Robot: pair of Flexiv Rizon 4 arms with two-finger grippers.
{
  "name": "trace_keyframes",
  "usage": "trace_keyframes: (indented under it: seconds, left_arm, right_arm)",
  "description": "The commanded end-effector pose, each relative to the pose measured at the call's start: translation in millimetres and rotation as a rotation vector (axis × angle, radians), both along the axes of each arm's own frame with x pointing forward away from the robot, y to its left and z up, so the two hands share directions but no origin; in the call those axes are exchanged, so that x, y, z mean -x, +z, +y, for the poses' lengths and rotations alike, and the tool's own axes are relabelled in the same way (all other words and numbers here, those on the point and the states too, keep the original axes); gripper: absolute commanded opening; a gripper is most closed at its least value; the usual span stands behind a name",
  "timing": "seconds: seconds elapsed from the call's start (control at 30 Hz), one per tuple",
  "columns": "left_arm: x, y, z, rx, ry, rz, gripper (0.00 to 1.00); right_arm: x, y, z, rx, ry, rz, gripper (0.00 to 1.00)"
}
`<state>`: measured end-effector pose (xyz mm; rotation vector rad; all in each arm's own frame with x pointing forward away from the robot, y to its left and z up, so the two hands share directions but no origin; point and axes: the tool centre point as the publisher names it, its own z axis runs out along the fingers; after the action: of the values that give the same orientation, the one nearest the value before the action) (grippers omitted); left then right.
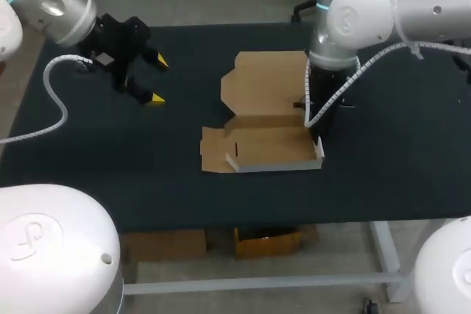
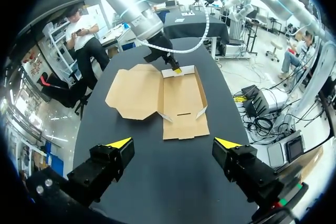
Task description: Assemble the packaging by folding the flat box into shape, placing the metal phone stand inside, and closing the box properly
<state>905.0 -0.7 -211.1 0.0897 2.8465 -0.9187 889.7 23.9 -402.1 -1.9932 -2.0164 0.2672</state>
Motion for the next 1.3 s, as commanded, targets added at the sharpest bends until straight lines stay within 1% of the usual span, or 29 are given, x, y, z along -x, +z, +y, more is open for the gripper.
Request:
trace_keyframes:
  seconds: [0.03,0.2,0.27,0.5,0.63,0.73,1.03,1.2,1.3]
  left_arm:
    - [-0.5,0.8,0,-0.004,-0.001,0.003,1.00]
    - [-0.5,0.8,0,-0.004,-0.001,0.003,1.00]
    - [-0.5,0.8,0,-0.004,-0.001,0.003,1.00]
    - [-0.5,0.8,0,-0.004,-0.001,0.003,1.00]
    - [-0.5,0.8,0,-0.004,-0.001,0.003,1.00]
    - [-0.5,0.8,0,-0.004,-0.001,0.003,1.00]
    - [-0.5,0.8,0,-0.004,-0.001,0.003,1.00]
    - [-0.5,0.8,0,-0.004,-0.001,0.003,1.00]
    - [-0.5,0.8,0,-0.004,-0.001,0.003,1.00]
  right_arm:
    - [8.9,1,0,-0.002,-0.010,-0.062,0.07]
    - [7.9,0,1,0.009,-0.016,-0.090,0.01]
    - [7.5,0,1,0.015,-0.023,-0.105,0.01]
    - [6.6,-3,3,0.030,-0.042,-0.142,0.06]
    - [6.1,-5,3,0.033,-0.050,-0.157,0.12]
    - [5.6,-6,2,0.042,-0.060,-0.171,0.10]
    - [4.8,-6,2,0.082,-0.100,-0.233,0.09]
    - [4.5,-9,0,0.086,-0.118,-0.277,0.12]
    - [4.1,-12,-1,0.073,-0.129,-0.300,0.13]
